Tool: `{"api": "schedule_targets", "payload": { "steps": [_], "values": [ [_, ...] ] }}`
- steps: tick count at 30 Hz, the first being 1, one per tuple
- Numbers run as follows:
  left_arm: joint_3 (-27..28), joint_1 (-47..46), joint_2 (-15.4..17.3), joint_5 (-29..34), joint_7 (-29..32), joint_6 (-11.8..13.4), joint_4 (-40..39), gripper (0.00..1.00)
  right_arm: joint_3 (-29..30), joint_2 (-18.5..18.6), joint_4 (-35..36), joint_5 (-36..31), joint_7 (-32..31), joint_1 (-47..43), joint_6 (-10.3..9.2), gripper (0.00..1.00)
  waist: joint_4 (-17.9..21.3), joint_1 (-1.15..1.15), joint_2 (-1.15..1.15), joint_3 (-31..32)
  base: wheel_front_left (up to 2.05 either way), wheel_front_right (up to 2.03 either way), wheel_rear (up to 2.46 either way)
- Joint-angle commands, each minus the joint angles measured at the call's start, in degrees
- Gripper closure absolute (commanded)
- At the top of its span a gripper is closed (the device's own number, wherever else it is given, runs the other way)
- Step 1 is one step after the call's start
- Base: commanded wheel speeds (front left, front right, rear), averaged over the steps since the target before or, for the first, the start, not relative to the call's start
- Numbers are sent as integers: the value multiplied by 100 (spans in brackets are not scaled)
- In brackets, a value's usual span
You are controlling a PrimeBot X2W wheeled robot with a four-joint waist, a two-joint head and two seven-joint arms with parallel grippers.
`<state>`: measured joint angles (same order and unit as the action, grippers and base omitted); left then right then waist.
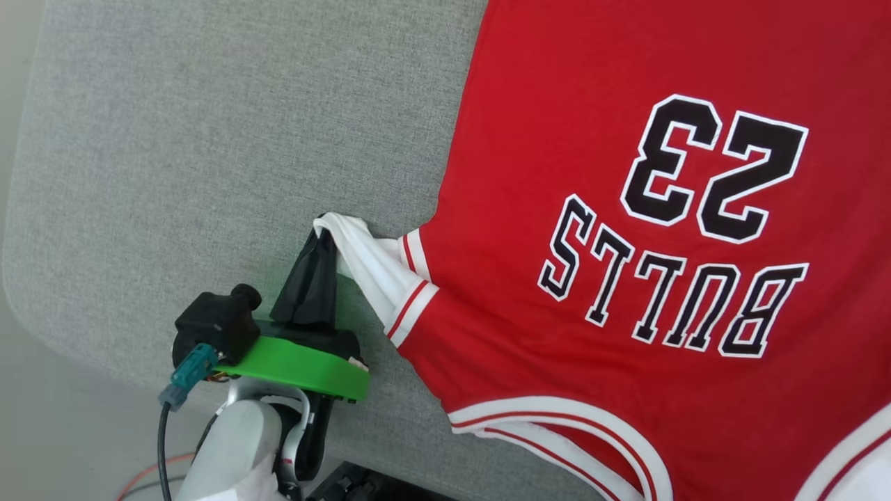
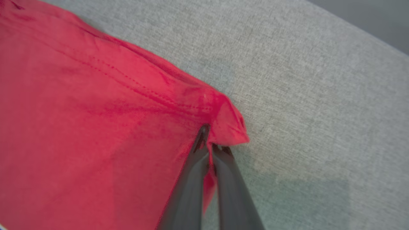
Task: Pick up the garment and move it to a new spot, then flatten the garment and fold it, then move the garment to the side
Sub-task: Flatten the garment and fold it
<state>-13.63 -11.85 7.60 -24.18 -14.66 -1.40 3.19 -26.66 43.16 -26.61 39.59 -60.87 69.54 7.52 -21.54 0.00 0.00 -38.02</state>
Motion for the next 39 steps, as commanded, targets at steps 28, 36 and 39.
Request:
{"api": "schedule_targets", "payload": {
  "steps": [28,36,39],
  "values": [
    [828,1378,582,80,158,267,138,100,-375,1743,1847,1866,2314,-4231,-3,100,1551,0,0,2606,0,0,0],
    [951,1651,673,-17,204,350,14,100,-73,1549,1941,2026,2584,-6237,-3,100,1756,0,0,2770,0,0,0],
    [930,1645,674,-17,214,361,-9,100,-29,1244,1848,1937,2695,-6724,-3,100,1759,0,0,2733,0,0,0]
  ]
}}
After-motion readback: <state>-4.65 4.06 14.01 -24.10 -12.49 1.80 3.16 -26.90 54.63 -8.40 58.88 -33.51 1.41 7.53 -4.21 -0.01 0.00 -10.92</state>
